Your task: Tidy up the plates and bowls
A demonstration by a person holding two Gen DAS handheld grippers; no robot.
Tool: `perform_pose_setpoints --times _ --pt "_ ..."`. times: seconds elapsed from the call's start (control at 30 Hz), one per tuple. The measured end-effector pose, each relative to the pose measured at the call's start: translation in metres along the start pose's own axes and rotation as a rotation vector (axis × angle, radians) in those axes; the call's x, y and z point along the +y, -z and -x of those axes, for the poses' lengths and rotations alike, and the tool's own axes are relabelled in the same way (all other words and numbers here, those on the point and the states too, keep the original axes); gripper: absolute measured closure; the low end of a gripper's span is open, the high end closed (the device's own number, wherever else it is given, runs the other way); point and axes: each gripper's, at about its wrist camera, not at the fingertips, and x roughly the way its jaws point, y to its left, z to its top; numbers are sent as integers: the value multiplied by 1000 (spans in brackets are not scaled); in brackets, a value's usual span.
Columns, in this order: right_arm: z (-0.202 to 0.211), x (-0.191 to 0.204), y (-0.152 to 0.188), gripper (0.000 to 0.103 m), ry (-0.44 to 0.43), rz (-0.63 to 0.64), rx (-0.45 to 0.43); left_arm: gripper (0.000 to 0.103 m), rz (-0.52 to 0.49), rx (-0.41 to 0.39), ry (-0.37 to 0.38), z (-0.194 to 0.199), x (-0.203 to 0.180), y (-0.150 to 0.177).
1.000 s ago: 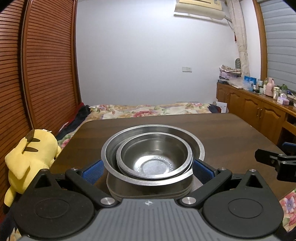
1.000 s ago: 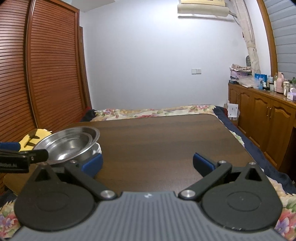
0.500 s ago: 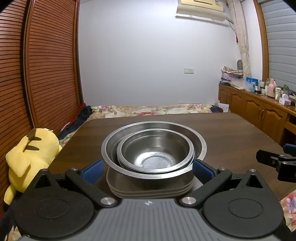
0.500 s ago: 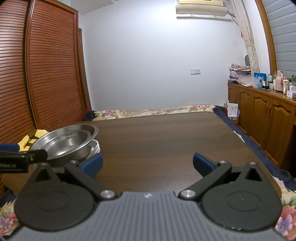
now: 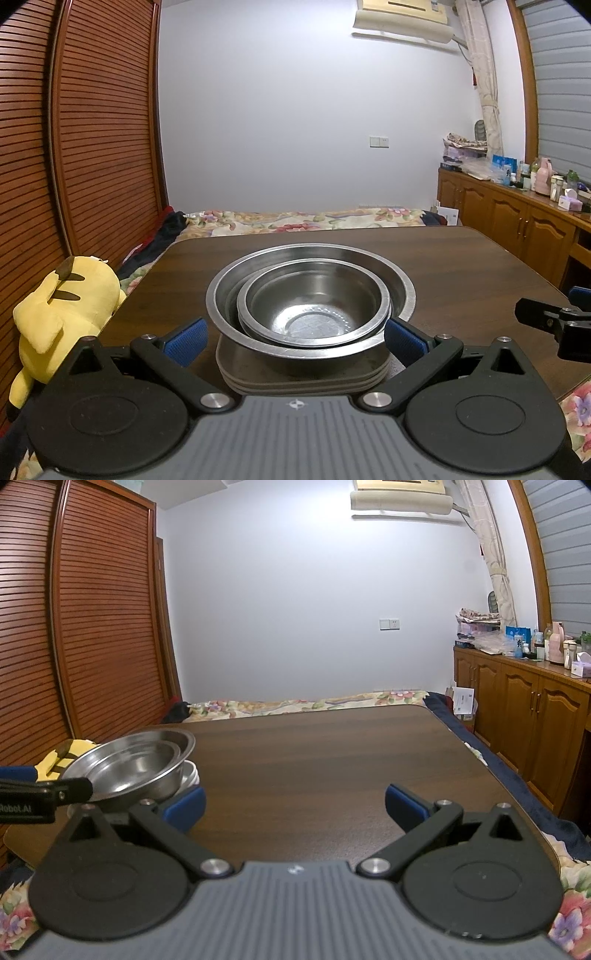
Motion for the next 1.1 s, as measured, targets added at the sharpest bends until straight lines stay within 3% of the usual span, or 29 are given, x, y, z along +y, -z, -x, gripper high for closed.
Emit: perform_pose_setpoints --times 1.1 --pt "0 -1 -1 0 1 -10 3 0 0 -1 -1 -1 3 -1"
